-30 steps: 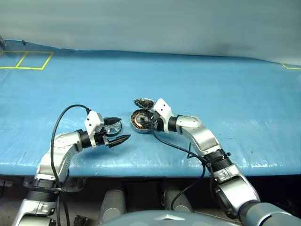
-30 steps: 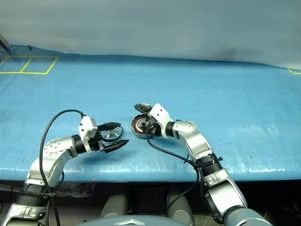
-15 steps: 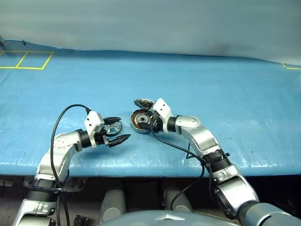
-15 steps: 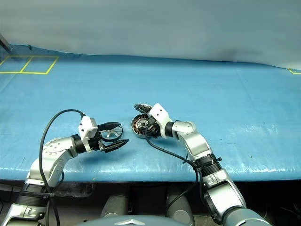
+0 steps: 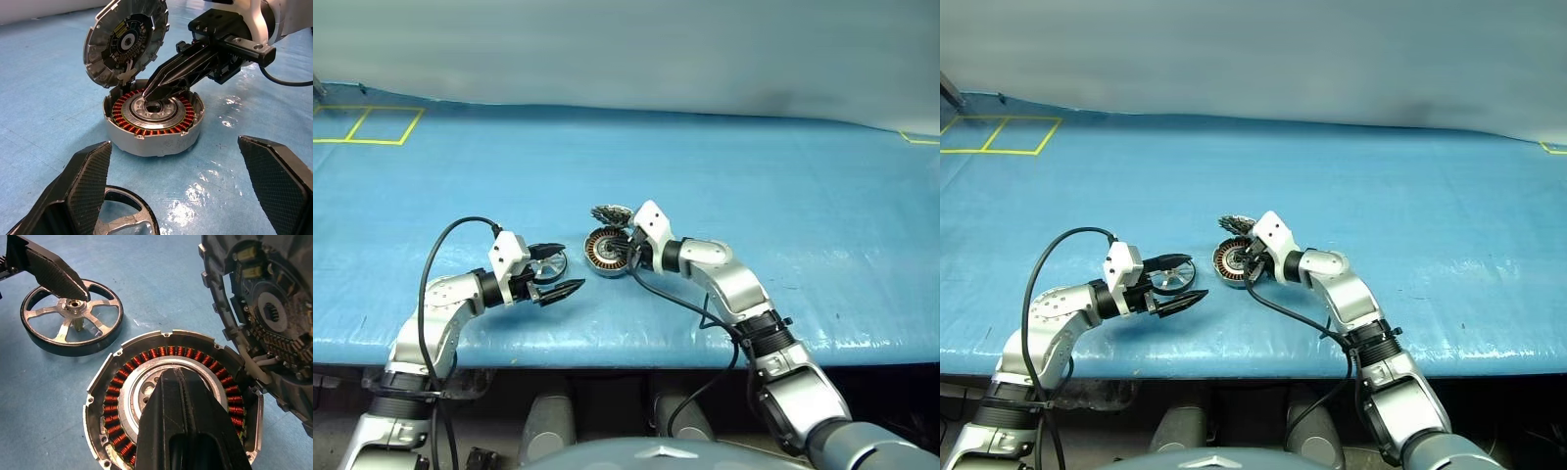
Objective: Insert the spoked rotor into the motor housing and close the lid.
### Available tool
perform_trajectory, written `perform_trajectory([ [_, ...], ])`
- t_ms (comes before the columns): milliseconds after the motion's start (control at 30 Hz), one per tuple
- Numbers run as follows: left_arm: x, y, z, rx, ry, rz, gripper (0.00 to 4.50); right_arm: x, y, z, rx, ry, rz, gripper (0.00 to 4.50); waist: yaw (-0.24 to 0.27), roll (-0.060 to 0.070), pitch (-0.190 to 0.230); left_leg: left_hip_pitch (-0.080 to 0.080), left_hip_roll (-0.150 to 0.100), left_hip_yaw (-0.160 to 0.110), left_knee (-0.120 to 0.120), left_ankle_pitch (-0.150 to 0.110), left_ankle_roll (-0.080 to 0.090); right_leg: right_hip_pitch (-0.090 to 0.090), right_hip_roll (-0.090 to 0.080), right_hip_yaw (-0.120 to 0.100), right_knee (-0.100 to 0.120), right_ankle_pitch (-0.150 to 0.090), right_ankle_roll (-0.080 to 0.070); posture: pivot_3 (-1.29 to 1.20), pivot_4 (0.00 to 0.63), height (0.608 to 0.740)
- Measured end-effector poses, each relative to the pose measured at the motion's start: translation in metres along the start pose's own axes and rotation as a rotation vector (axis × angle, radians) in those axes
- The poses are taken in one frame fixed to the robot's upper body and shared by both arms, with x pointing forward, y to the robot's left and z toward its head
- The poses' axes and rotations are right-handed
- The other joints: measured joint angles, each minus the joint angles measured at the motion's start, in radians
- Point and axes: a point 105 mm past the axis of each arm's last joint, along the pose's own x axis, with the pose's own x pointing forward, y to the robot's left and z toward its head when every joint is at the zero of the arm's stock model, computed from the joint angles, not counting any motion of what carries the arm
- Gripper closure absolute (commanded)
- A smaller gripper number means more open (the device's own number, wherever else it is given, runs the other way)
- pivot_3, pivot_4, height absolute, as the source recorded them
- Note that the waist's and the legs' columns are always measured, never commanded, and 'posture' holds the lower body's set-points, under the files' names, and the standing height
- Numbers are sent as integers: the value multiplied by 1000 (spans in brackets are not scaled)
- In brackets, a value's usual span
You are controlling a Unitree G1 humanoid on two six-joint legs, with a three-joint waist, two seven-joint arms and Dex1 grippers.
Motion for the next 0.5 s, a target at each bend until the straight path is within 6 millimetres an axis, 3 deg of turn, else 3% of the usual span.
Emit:
perform_trajectory([
  [500,0,0,-1,2,5,2,0,2,-3,-5,-30,26,-27,4478,0,0,0,1,0,0,0,0,0,1,0,0,0,0,0,0,150,740],
])
